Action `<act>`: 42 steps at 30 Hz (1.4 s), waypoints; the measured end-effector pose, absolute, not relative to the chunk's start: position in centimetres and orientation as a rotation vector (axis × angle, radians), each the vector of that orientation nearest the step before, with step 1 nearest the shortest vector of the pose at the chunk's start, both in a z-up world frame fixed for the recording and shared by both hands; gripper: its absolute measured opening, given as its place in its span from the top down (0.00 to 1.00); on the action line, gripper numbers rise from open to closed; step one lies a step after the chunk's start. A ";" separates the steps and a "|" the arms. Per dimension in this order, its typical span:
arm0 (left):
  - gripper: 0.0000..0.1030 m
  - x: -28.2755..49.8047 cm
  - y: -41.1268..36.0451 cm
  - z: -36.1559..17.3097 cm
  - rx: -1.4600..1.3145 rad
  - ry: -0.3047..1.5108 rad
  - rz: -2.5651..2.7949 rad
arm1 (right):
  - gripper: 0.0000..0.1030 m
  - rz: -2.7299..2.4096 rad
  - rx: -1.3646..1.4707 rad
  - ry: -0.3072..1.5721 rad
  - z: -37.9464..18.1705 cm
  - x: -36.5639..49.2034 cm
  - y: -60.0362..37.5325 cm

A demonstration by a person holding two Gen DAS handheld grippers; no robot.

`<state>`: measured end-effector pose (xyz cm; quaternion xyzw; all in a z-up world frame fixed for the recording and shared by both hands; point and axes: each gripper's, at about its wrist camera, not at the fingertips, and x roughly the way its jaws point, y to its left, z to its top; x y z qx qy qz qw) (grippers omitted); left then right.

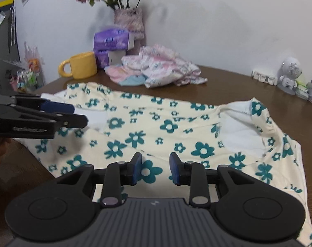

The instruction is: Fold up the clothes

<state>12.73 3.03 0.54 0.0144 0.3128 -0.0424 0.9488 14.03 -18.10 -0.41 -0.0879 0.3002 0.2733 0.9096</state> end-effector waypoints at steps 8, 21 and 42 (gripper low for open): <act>0.68 12.5 4.6 -0.1 -0.019 0.629 -0.079 | 0.70 0.515 -0.197 0.612 -1.3 14.3 -19.6; 0.69 10.9 6.9 0.1 -0.105 0.609 -0.038 | 0.67 0.432 -0.117 0.623 -1.5 15.4 -24.6; 0.76 7.6 12.6 0.4 -0.140 0.598 0.186 | 0.66 0.291 -0.099 0.600 -1.5 15.8 -29.0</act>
